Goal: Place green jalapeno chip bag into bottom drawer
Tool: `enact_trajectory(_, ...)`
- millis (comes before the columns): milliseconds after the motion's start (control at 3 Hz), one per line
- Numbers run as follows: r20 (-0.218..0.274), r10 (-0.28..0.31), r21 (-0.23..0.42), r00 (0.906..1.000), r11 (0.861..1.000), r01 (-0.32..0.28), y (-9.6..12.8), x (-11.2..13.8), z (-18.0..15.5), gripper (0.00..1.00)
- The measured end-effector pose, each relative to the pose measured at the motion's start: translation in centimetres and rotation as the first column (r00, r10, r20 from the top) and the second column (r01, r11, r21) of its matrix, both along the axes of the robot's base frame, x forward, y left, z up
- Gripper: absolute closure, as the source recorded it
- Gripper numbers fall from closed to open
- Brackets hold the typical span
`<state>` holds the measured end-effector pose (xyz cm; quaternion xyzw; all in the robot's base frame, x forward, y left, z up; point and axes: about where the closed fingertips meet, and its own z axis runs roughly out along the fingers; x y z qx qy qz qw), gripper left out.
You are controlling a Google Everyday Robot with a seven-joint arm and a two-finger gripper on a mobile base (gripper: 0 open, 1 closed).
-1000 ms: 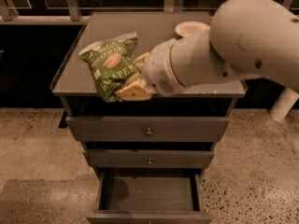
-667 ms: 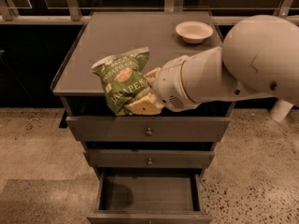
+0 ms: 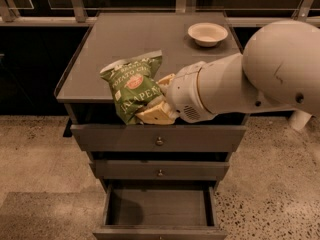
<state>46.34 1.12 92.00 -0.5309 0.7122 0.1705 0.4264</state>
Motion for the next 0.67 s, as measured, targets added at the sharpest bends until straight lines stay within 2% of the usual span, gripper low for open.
enact_trajectory(333,0.049,-0.041,0.017,0.9980,0.999,0.040,0.2,-2.2,-1.2,1.00)
enact_trajectory(667,0.034,-0.102,0.096,0.9942,0.990,0.098,-0.2,-4.1,-5.7,1.00)
